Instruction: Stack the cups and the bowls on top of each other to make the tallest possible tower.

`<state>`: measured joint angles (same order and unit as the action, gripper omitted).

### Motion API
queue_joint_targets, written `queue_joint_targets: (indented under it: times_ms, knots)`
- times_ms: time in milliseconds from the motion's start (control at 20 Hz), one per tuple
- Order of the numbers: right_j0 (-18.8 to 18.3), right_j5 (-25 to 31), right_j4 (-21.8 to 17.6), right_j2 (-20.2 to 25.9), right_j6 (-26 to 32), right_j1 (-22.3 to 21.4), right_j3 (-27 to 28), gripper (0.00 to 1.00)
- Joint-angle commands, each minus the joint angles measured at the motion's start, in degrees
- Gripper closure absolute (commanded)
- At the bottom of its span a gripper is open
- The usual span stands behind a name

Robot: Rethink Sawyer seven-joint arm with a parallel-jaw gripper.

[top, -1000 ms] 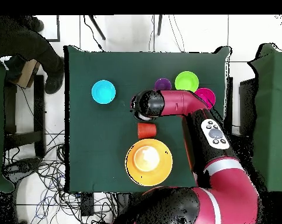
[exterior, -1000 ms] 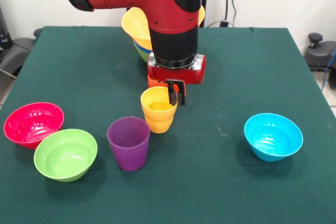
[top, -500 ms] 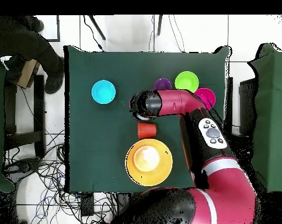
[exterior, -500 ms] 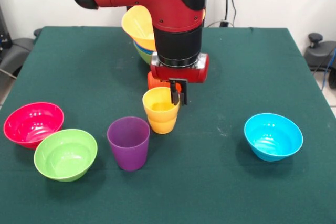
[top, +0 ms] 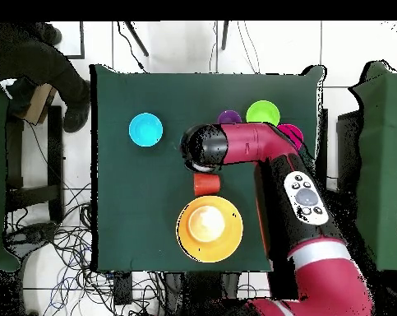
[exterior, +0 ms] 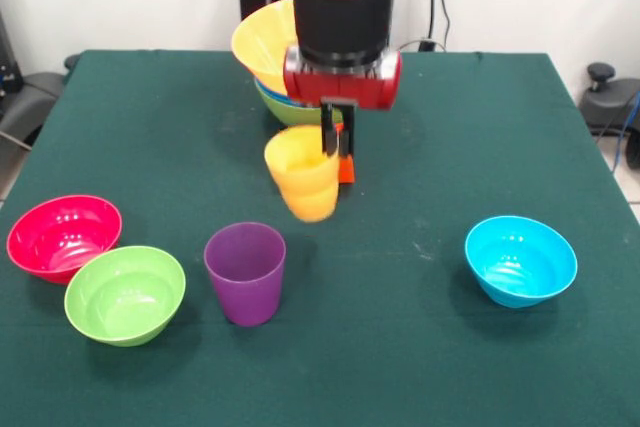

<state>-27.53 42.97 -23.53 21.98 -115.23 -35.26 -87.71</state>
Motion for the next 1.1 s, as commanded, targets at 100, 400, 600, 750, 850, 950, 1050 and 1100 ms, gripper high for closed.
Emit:
queue_joint_targets:
  times_ms: [100,400,600,750,850,950,1050,1100]
  knots:
    - [-0.5,8.8,3.3,2.9,6.8,-12.6,-12.8,1.0]
    - [-1.2,7.2,4.9,2.5,5.8,-17.6,-17.8,1.0]
    - [-1.3,6.6,6.3,1.6,4.7,-22.3,-21.9,1.0]
    - [-2.4,7.6,9.0,2.2,5.8,-25.5,-25.1,1.0]
    - [-2.8,8.7,10.5,2.3,6.6,-27.8,-26.9,1.0]
    - [-3.2,9.1,11.1,2.2,7.6,-29.4,-28.3,1.0]
    - [-3.9,8.3,11.9,2.3,8.2,-30.7,-30.0,1.0]
    - [-4.1,8.2,12.3,2.1,8.2,-31.4,-30.9,1.0]
